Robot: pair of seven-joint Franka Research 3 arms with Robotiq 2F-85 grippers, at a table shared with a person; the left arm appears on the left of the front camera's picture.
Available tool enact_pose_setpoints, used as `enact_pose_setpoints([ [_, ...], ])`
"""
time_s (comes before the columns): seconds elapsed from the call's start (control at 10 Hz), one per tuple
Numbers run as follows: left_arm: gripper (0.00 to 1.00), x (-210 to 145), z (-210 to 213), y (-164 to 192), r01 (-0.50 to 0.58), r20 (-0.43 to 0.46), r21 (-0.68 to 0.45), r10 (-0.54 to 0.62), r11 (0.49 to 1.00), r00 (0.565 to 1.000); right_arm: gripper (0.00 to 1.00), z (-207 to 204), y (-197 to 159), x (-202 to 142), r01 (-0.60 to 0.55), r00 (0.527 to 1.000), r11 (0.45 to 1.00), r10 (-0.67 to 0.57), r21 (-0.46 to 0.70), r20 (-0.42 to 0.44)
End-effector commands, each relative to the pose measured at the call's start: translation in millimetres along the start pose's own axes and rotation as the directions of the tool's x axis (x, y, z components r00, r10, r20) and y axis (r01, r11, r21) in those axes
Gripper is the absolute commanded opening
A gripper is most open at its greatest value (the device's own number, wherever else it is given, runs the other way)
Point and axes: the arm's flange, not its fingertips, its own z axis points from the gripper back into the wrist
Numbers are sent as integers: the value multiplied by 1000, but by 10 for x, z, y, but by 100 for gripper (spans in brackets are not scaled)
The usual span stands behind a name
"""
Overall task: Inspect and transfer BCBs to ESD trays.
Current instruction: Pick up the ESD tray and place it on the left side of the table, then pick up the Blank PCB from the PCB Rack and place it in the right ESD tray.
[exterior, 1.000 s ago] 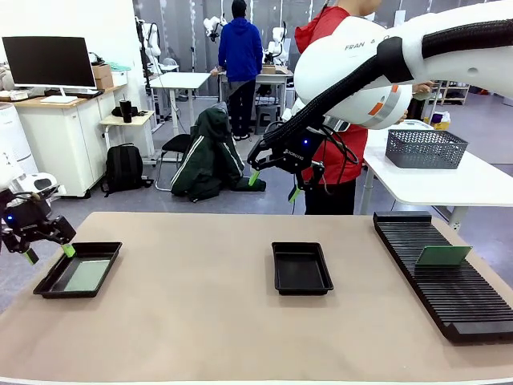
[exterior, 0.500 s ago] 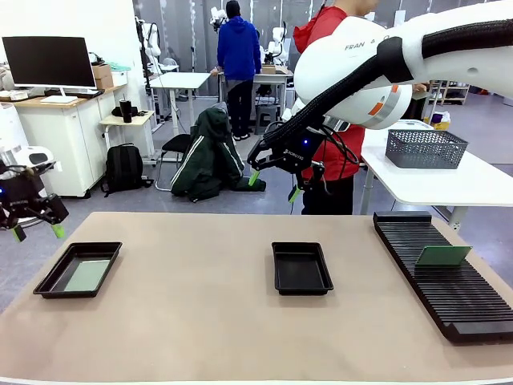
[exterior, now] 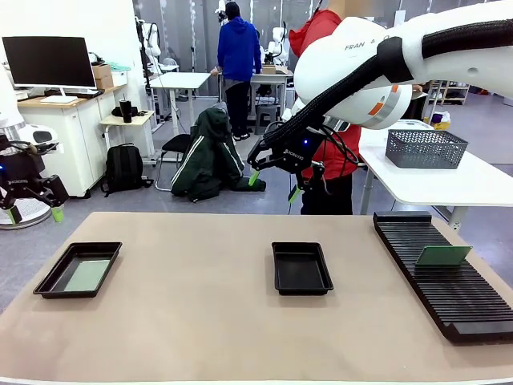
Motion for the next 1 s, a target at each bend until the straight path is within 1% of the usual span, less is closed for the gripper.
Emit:
enact_pose_setpoints([
  [0.0,100,-12,-65,40,0,11,-3,0,1000,1000,100,-9,18,5,15,1000,1000,-15,-14,6],
  [0.9,100,-12,-65,40,0,11,-3,0,1000,1000,100,-9,18,5,15,1000,1000,-15,-14,6],
])
